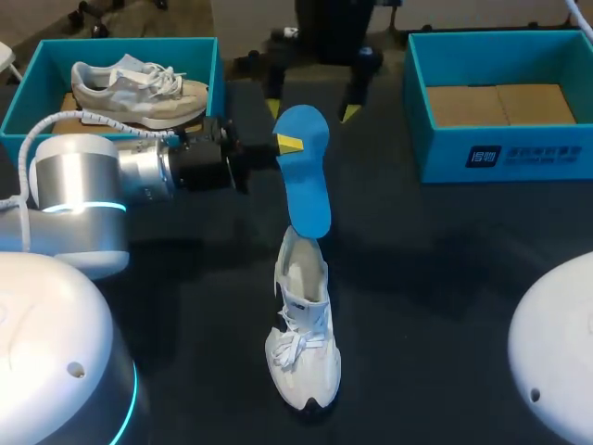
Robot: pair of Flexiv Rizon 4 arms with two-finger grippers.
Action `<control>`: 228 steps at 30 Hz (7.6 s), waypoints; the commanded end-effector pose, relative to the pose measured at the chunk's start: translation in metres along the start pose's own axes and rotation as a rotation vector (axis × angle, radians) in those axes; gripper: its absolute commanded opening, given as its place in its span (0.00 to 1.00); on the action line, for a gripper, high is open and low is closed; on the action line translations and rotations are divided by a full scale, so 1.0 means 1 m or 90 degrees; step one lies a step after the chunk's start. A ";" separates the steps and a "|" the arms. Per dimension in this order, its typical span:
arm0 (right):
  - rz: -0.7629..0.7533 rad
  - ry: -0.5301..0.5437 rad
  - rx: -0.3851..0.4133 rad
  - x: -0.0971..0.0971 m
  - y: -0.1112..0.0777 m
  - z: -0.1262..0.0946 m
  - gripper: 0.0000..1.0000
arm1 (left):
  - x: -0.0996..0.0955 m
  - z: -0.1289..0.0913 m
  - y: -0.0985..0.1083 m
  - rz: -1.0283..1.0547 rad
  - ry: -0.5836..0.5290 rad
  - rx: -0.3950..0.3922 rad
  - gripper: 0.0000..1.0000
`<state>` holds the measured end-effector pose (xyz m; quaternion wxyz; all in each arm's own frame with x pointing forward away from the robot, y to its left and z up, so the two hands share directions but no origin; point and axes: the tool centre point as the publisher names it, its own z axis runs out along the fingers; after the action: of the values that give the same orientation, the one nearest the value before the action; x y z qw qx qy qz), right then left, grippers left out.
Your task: Take the shoe out of the shoebox, open the shoe tongue, remove and reinsert the insole, then place the shoe into the shoebox
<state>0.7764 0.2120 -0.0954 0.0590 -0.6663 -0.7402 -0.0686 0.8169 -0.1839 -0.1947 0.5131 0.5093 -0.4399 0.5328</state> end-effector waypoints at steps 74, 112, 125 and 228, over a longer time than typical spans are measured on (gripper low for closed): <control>0.031 0.591 -0.009 -0.052 0.003 0.041 1.00 | 0.000 0.000 0.000 0.000 -0.001 0.000 0.00; 0.045 0.655 -0.022 -0.059 0.008 0.056 1.00 | 0.053 -0.029 0.009 0.816 0.032 -0.104 0.00; 0.045 0.655 -0.022 -0.059 0.008 0.056 1.00 | 0.053 -0.024 -0.002 1.035 -0.009 -0.090 0.00; -0.004 0.781 -0.046 -0.010 0.029 0.065 0.45 | 0.029 -0.006 -0.031 2.066 0.128 -0.237 0.00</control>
<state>0.8040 0.2138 -0.1574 0.4501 -0.5069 -0.5708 -0.4633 0.8457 -0.1708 -0.1664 0.4751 0.5586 0.5066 -0.4533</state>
